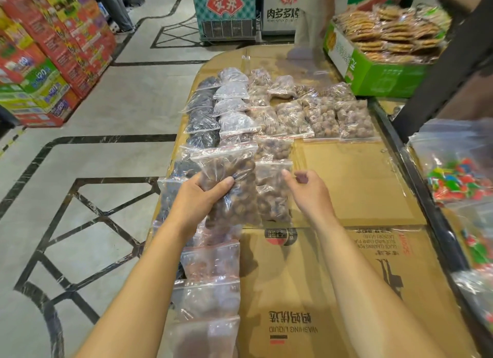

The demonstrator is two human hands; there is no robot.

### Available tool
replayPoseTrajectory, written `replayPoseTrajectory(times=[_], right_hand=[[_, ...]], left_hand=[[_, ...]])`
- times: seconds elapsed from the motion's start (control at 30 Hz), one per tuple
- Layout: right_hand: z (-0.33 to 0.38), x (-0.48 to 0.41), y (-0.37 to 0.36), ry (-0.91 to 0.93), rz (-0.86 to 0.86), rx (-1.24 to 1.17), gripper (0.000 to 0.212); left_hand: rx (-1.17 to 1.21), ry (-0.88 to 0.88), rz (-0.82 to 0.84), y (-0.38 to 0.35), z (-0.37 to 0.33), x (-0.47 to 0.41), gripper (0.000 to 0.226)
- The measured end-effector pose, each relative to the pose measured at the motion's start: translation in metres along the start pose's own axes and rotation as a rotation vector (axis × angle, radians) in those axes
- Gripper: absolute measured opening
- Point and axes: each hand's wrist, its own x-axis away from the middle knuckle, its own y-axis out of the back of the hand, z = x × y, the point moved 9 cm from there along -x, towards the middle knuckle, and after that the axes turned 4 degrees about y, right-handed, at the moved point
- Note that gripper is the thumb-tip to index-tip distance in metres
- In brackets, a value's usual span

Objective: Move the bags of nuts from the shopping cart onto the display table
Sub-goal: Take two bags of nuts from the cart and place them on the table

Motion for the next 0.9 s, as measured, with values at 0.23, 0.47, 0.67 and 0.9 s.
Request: replayPoseTrajectory(times=[0.23,0.47,0.67,0.9], right_hand=[[0.016,0.06,-0.011,0.041,0.292,-0.348,0.03],[-0.004,0.091,0.006,0.107,0.227,-0.252,0.031],[-0.037,0.102,0.001,0.007,0.262,-0.286,0.026],[-0.07,0.102,-0.023,-0.045,0.257,-0.249,0.02]], left_hand=[[0.014,-0.014,0.067,-0.05,0.006,0.043,0.021],[0.03,0.05,0.158,-0.086,0.025,0.071,0.033],[0.074,0.175,0.197,-0.094,0.049,0.084,0.026],[0.061,0.242,0.105,-0.097,0.083,0.081,0.017]])
